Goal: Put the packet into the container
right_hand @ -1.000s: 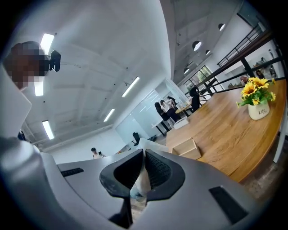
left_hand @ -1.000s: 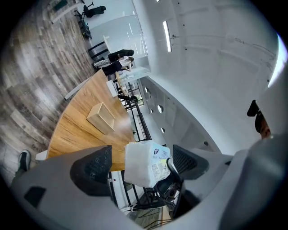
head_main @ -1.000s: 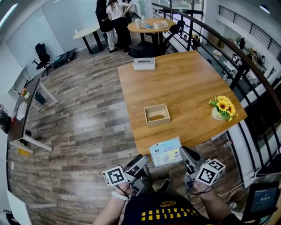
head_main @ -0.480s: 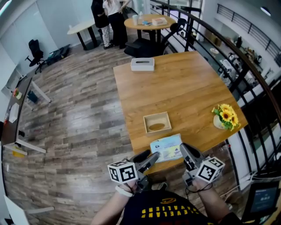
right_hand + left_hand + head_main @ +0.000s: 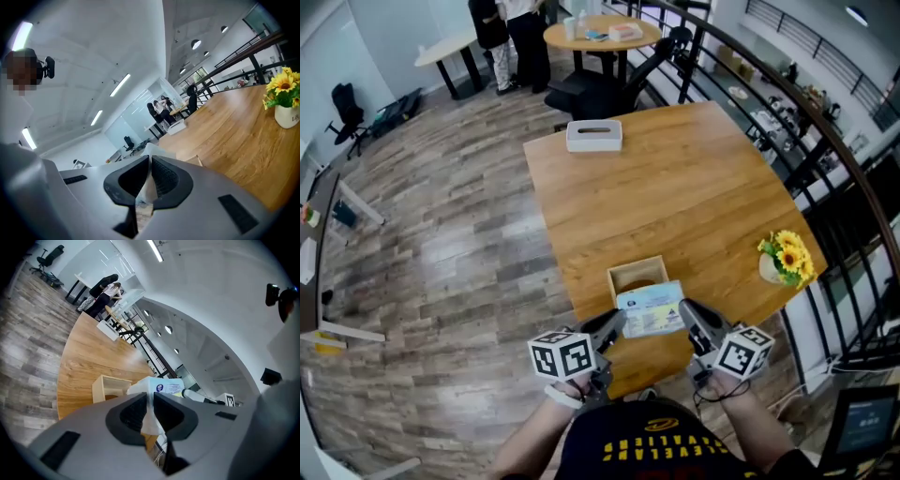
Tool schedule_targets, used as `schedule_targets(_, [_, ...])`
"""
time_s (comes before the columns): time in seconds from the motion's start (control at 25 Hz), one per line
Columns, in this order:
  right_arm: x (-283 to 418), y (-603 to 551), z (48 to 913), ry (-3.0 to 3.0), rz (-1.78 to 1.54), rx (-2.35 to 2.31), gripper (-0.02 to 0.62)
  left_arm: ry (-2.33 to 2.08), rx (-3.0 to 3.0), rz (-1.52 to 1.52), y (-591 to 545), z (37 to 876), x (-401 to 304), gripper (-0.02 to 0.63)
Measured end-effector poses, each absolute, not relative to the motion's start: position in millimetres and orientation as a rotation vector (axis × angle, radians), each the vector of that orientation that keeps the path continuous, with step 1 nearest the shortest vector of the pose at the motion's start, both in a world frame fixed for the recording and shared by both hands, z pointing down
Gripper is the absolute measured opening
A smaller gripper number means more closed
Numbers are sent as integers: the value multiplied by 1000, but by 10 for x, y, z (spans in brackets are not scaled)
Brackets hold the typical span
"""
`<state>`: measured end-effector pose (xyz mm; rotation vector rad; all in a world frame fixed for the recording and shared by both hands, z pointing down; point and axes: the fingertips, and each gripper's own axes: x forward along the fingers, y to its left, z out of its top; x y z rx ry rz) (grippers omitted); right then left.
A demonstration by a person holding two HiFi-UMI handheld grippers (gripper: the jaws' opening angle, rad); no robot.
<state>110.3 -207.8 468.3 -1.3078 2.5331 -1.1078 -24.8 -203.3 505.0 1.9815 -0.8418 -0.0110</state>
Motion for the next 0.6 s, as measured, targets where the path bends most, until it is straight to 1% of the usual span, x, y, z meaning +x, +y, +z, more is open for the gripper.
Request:
schedule_targets(0.28, [1020,-2486,4948,2589,-1149,-1379,28,-832,1941,14,-2473,5291,-325,48])
schedule_targets(0.6, [1029,-2855,5362,2645,-1295,-1327,28,-920,1842,25,-2758,5570,-349,48])
